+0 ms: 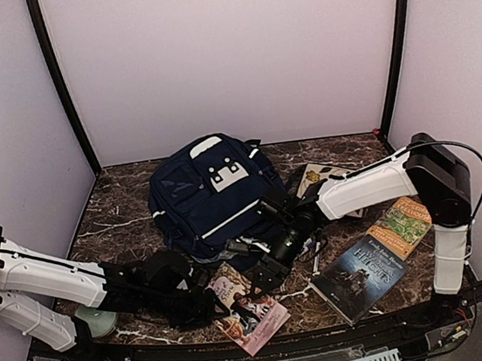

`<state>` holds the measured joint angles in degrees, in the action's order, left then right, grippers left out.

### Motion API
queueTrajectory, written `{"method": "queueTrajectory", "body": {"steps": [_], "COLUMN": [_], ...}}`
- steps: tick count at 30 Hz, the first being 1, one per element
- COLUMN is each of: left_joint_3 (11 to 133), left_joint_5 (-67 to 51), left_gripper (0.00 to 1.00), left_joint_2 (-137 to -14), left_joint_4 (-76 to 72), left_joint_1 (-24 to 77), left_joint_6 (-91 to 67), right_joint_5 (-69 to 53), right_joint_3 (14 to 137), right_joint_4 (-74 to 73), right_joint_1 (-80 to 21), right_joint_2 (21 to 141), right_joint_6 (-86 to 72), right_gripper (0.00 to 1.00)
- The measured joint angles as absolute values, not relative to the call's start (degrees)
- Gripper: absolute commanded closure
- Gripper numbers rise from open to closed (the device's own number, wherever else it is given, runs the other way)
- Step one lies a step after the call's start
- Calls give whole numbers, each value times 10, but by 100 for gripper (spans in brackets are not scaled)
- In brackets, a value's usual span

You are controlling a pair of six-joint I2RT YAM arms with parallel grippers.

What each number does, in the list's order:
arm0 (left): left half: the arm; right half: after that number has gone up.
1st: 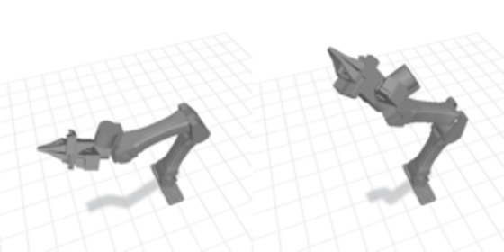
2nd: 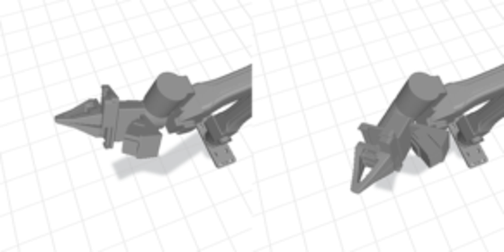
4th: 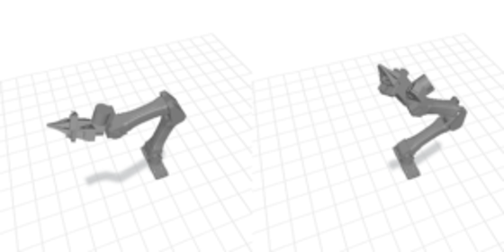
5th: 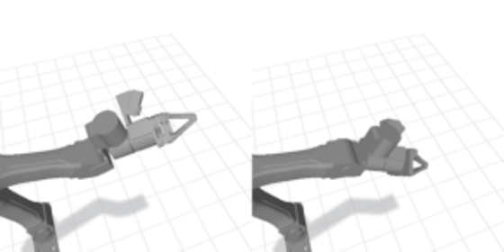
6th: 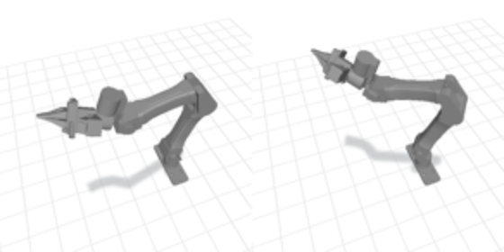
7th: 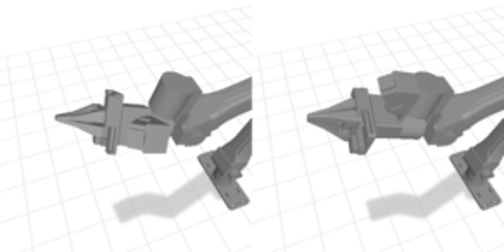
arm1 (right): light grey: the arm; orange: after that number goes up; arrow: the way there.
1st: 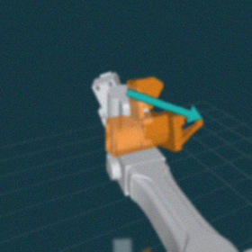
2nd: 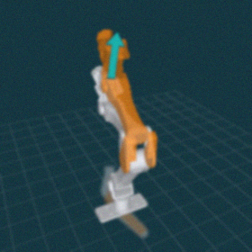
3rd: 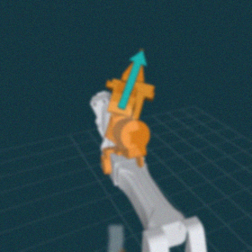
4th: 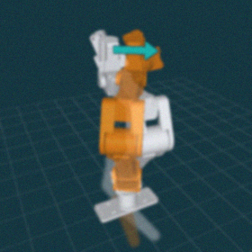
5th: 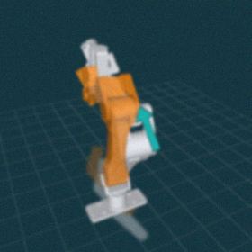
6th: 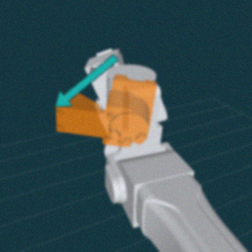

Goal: Pack the student bag
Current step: Pick up the book from the center of the board, then pass from the right arm to the left

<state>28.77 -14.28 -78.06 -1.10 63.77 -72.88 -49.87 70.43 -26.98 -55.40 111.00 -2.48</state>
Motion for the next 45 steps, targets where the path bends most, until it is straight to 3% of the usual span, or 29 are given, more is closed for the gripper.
{"method": "queueTrajectory", "body": {"steps": [4,10,16,27,34,40,45], "left_joint_3": [288,288,285,272,411,420,357], "left_joint_5": [-142,-138,-127,-33,54,73,63], "left_gripper": [35,36,35,27,21,20,20], "left_joint_2": [-780,-773,-760,-627,-601,-616,-653], "left_joint_4": [-10,5,25,117,180,134,7], "left_joint_1": [638,638,639,639,639,624,598], "left_joint_6": [-729,-729,-729,-660,-495,-431,-404], "right_joint_5": [-515,-546,-536,-519,-514,-529,-534], "right_joint_3": [705,714,729,727,714,696,672], "right_joint_4": [-267,-266,-272,-272,-259,-220,-213], "right_joint_1": [-554,-554,-554,-550,-505,-432,-402], "right_joint_2": [1114,1151,1166,1125,1002,966,966], "right_joint_6": [-27,-36,-39,-16,5,1,-3], "right_gripper": [63,67,100,100,100,100,100]}}
